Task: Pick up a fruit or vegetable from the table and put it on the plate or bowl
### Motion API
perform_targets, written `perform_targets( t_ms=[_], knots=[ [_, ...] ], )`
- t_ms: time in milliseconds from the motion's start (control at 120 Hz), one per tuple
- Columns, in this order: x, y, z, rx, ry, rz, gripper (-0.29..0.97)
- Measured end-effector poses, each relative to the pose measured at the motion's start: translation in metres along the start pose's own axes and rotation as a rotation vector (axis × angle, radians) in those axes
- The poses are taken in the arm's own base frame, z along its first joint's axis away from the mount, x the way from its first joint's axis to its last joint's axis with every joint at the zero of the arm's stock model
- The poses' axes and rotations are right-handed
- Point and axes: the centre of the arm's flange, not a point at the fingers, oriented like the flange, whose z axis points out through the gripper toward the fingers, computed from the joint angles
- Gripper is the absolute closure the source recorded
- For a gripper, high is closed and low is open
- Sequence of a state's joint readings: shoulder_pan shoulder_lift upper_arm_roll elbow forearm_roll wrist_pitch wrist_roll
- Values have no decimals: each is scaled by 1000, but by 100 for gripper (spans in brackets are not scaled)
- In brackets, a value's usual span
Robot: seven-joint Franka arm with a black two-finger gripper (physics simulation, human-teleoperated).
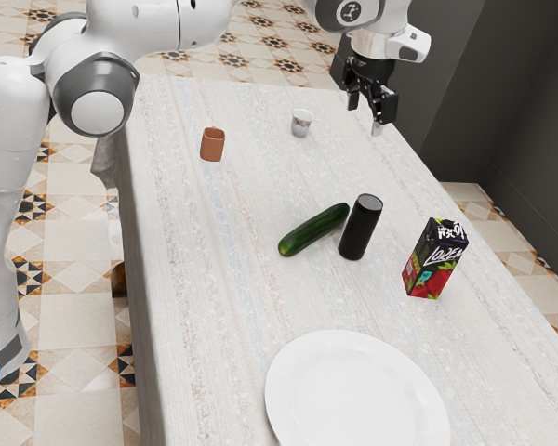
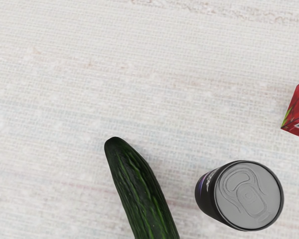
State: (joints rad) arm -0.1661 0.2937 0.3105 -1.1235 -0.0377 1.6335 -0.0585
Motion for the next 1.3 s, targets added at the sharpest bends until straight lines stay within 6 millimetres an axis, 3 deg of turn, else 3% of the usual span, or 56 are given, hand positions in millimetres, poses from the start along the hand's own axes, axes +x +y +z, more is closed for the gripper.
perform_targets(
  t_ms=[400,433,467,533,600,642,708,850,917,1050,1117,1233,1300],
  knots=[
    [0,0,1,0,-1,0,0],
    [-1,2,-5,-3,7,3,0],
    [-4,5,-24,-11,34,10,0],
    [-24,46,-77,-51,75,81,0],
    [-46,111,-88,-75,41,186,0],
    [-52,127,-83,-73,13,210,0],
    [-51,136,-66,-43,-26,216,0],
    [-39,136,-38,7,-54,199,0],
    [-30,148,-15,7,-53,204,0],
    [-23,155,7,-45,-62,193,0],
    [-19,140,28,-93,-105,159,0],
    [-15,100,39,-118,-165,104,0],
    [-23,84,59,-110,-237,84,0]
  ],
)
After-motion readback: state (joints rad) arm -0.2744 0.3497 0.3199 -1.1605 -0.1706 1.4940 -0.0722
